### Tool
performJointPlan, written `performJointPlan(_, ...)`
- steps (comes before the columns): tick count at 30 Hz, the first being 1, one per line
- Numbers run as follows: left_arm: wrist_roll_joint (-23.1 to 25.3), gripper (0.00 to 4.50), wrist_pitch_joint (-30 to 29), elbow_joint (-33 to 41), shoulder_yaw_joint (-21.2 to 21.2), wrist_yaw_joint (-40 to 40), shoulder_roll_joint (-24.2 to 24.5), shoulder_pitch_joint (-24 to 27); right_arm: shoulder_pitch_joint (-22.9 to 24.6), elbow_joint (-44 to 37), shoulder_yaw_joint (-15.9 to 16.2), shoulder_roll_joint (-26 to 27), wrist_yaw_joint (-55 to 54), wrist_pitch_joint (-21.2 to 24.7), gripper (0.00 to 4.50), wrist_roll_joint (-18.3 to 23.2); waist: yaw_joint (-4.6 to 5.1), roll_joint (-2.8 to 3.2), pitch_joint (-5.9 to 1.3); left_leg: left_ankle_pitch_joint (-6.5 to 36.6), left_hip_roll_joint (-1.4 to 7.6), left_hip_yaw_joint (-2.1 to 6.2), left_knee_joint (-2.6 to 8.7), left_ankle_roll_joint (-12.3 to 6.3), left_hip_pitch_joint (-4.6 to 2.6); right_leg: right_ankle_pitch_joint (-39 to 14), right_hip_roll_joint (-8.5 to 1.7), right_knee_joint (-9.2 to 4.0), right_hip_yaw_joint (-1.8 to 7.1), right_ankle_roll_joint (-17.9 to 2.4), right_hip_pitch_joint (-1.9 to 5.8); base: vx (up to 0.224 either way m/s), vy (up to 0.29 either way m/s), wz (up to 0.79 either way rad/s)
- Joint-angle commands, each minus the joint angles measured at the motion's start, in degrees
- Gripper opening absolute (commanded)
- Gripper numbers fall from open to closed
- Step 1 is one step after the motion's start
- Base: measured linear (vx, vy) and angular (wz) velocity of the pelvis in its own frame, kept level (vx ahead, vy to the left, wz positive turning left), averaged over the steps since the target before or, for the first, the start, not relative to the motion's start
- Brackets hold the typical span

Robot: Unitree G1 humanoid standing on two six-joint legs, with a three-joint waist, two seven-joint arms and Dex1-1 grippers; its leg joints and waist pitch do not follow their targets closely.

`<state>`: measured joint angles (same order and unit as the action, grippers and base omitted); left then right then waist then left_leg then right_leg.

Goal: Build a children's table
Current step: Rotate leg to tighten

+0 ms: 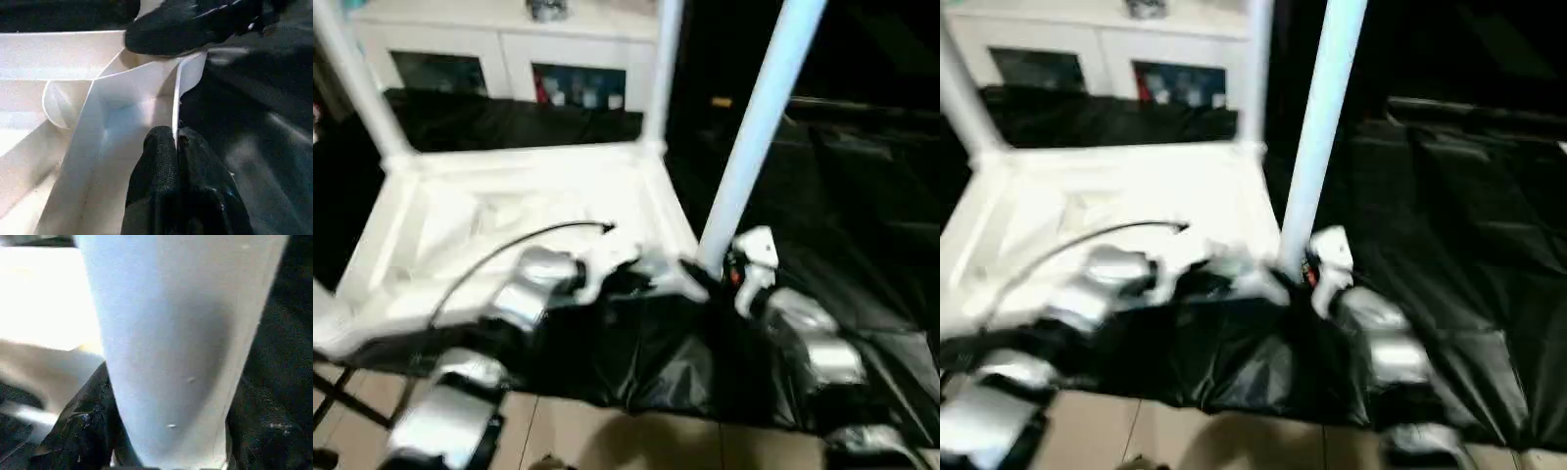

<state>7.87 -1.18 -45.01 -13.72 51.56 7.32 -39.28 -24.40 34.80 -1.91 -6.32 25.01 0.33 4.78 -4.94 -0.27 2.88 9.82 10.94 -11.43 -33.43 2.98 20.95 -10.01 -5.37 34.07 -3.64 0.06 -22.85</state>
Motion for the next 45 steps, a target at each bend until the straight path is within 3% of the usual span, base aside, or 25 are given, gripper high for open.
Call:
performJointPlan(1,-0.6,0.00,0.1,0.9,-1.1,-5.2,-5.7,-1.7,0.0,3.1,5.5,6.4,-3.5,-0.2,2.59,-3.5,0.27,-0.45,-3.29,18.5,2.29,1.47,4.74,0.82,-0.93,-21.0,-3.54,-4.95,2.38,-9.8,1.60,0.000,0.000,0.00)
performJointPlan(4,-0.7,0.00,0.3,1.3,-1.1,-4.9,-5.9,-1.4,-0.4,3.1,4.8,7.3,-4.2,-1.3,2.59,-3.0,0.20,-0.31,-3.48,17.1,2.11,1.27,4.56,-0.61,-0.74,-17.9,-3.39,-4.77,2.43,-10.1,1.90,0.000,0.000,0.00)
performJointPlan(7,-0.3,0.00,0.9,1.7,-1.4,-4.4,-6.0,-1.0,-0.9,3.4,4.1,8.2,-5.6,-2.9,3.26,-2.6,0.20,-0.27,-3.55,15.9,2.14,1.17,4.50,-1.19,-0.70,-16.1,-3.36,-4.58,2.44,-10.5,1.97,0.000,0.000,0.00)
performJointPlan(8,-0.6,0.00,1.8,2.0,-1.6,-3.0,-5.4,-0.8,-0.7,2.6,3.5,7.9,-5.4,-3.4,3.28,-1.9,0.18,-0.04,-3.52,15.9,2.17,1.21,4.57,-1.33,-0.68,-16.1,-3.33,-4.58,2.39,-10.6,2.03,0.000,0.000,0.00)
performJointPlan(14,-1.7,0.00,2.9,3.4,-1.5,1.3,-3.2,0.0,0.2,0.1,3.3,3.8,-0.2,-4.3,3.82,-0.8,0.17,-0.20,-3.63,15.9,2.27,1.20,4.53,-1.70,-0.59,-14.3,-3.26,-4.38,2.39,-11.0,2.24,0.000,0.000,0.00)
performJointPlan(20,-4.3,0.00,3.3,6.2,-1.5,9.9,0.9,1.5,2.5,-5.5,6.1,-4.4,19.6,-1.7,3.82,3.5,-0.25,-0.40,-3.66,12.5,2.33,0.93,4.01,-4.99,-0.35,-9.5,-3.23,-3.85,2.32,-13.3,2.56,0.000,0.000,0.00)
performJointPlan(24,-5.3,0.00,2.6,7.3,-2.4,17.9,4.6,2.0,3.5,-9.1,7.8,-10.9,33.3,2.0,3.82,6.9,-0.61,-0.44,-3.51,13.3,2.73,0.92,4.14,-4.78,-0.38,-12.1,-3.21,-3.84,2.22,-13.1,2.55,0.000,0.000,0.00)
performJointPlan(25,-5.3,0.00,2.6,7.3,-2.4,17.9,4.6,2.0,3.5,-9.1,7.8,-10.9,33.3,2.0,3.55,6.9,-0.63,-0.44,-3.55,13.4,2.69,0.90,4.11,-4.72,-0.43,-12.1,-3.16,-3.79,2.19,-13.3,2.57,0.000,0.000,0.00)
performJointPlan(32,-5.4,0.00,1.7,7.5,-3.3,23.9,8.2,1.8,2.7,-9.1,10.2,-16.4,45.2,4.3,3.00,7.9,-1.01,-0.74,-3.53,12.9,2.71,0.84,3.97,-3.93,-0.47,-12.7,-3.34,-3.70,2.18,-14.0,2.36,0.000,0.000,0.00)
performJointPlan(39,-5.8,0.00,1.8,7.1,-3.2,23.7,7.9,1.5,2.5,-8.3,12.9,-16.2,45.7,2.8,2.44,5.4,-1.38,-1.05,-3.53,12.5,2.64,0.83,3.94,-3.46,-0.53,-13.8,-3.45,-3.76,2.25,-13.4,2.29,0.000,0.000,0.00)
performJointPlan(45,-5.9,0.00,2.0,7.1,-3.3,23.4,7.7,1.7,3.2,-9.3,13.2,-16.1,46.3,3.5,2.09,5.9,-1.32,-0.75,-3.53,12.8,2.63,0.86,3.97,-3.35,-0.54,-14.0,-3.34,-3.83,2.25,-13.1,2.28,0.000,0.000,0.00)
